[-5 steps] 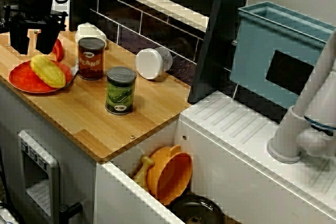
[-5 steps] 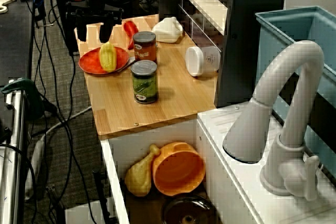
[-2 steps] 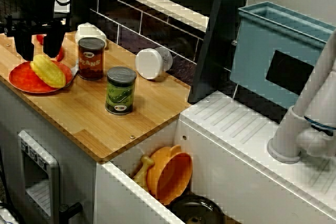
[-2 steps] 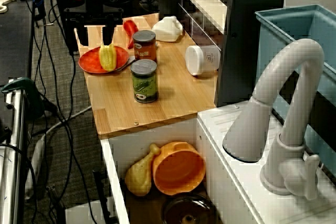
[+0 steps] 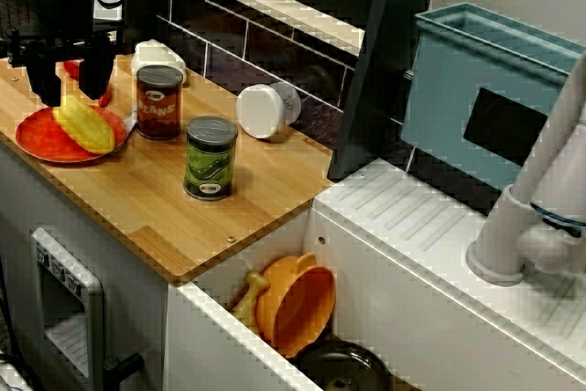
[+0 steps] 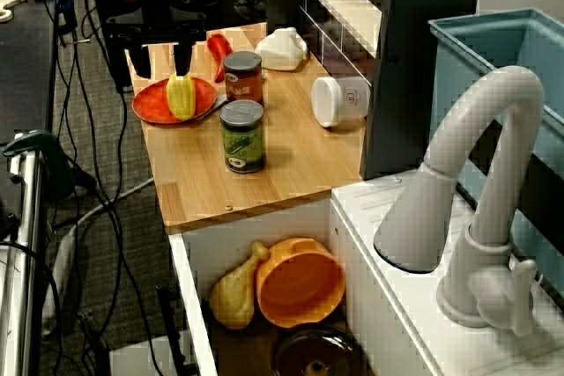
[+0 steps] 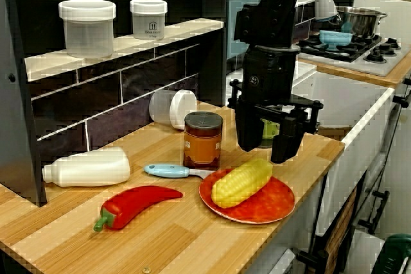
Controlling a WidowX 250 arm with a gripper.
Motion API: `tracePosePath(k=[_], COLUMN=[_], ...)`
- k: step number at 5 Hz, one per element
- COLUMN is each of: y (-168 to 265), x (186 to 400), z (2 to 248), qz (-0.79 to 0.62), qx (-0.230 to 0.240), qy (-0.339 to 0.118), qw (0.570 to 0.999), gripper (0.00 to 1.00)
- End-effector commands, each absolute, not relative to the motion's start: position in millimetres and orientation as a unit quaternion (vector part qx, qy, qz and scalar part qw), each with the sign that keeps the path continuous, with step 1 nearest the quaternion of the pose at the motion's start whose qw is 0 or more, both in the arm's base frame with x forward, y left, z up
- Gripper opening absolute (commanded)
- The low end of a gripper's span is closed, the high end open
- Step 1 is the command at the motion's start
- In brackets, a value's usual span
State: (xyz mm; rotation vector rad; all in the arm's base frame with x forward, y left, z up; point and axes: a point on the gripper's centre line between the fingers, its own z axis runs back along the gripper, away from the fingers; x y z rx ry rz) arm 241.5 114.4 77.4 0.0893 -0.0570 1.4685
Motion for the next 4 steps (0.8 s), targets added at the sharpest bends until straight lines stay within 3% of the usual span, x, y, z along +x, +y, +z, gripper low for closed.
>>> tracePosePath(k=[1,4], y=[109.4,111.9], x=[241.4,262.1], z=[93.7,76.1], qz=[0.673,0.675], qx=[0.029,0.046], qy=[-0.042,-0.056], qw=[0.738,0.735], gripper=[1.00,1.00])
